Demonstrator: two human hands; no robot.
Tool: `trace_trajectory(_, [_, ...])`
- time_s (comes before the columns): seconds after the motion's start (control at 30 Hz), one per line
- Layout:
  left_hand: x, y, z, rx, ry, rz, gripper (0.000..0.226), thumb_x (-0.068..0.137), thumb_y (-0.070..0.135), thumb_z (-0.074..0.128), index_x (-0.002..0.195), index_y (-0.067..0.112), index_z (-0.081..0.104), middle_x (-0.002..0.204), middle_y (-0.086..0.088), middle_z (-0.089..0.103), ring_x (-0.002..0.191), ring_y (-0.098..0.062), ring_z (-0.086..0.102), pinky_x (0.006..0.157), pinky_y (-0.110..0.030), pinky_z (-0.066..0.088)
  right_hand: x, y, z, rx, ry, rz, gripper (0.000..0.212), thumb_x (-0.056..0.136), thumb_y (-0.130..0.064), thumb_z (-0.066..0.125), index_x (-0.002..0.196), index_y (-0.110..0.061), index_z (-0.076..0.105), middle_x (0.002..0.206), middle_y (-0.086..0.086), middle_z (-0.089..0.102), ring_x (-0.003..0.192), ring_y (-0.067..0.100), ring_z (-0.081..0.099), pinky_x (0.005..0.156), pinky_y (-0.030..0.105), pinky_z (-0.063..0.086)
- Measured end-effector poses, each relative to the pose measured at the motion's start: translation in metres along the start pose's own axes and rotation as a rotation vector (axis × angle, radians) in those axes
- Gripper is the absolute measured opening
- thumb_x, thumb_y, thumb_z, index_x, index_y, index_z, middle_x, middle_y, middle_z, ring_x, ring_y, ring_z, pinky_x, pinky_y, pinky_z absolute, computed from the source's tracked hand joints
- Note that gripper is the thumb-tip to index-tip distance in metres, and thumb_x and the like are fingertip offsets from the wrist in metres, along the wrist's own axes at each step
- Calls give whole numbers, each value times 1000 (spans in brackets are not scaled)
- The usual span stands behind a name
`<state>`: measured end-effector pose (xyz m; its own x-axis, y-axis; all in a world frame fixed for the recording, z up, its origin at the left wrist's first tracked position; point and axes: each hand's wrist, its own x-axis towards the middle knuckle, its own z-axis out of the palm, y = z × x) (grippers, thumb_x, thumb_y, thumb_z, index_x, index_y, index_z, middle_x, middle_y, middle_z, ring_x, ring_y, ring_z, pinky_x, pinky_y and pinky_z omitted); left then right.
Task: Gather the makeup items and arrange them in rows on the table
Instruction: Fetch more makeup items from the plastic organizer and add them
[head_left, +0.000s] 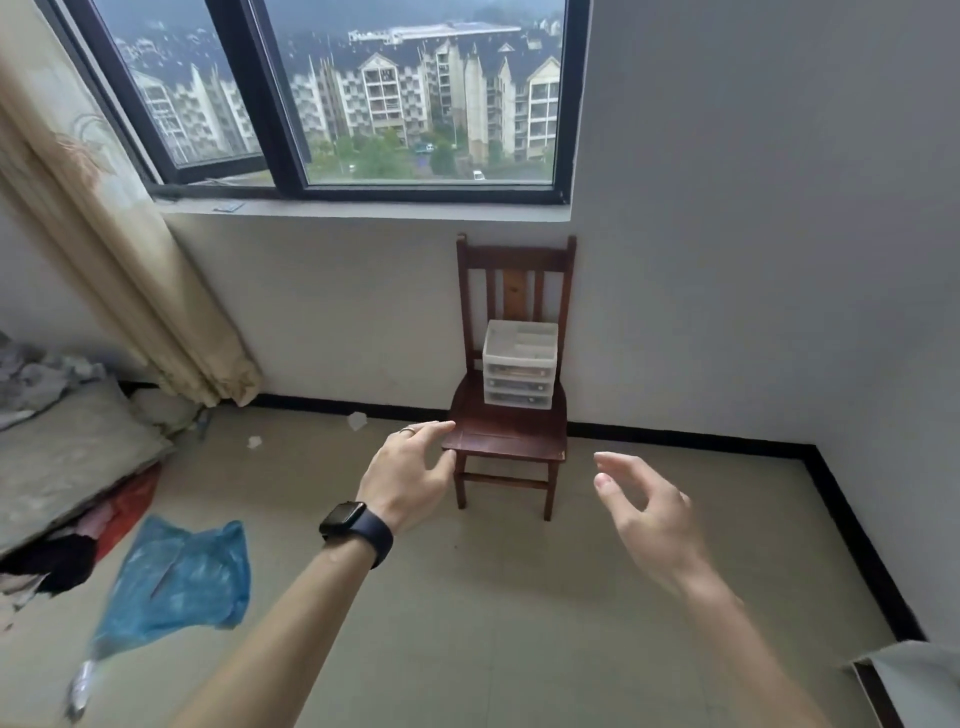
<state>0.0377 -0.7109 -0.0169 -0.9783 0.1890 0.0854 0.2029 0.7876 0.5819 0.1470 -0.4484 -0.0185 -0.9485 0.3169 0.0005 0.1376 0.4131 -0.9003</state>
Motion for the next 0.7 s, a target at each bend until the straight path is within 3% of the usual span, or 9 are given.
trace_trajectory(0.2, [108,-30,49,-19,-77,-68,42,93,30,60,135,31,59,135,10,58,130,-10,47,106,-21,34,119,32,46,285,-14,220,19,100,-18,63,107,-32,73,104,-16,76,104,1,68,90,29,53])
trace_trajectory(0.47, [297,-94,122,-15,-246,-82,42,94,30,57,135,28,58,137,5,58,131,-13,48,105,-21,33,300,82,135,363,25,481,16,101,-19,60,104,-26,74,103,-5,77,100,12,71,81,30,57])
trace_trajectory(0.7, [436,-140,184,58,-480,-92,42,96,30,52,138,29,54,141,5,55,133,-16,44,108,-28,37,442,117,195,379,72,753,14,102,-23,58,109,-21,71,107,0,75,100,13,70,75,27,54])
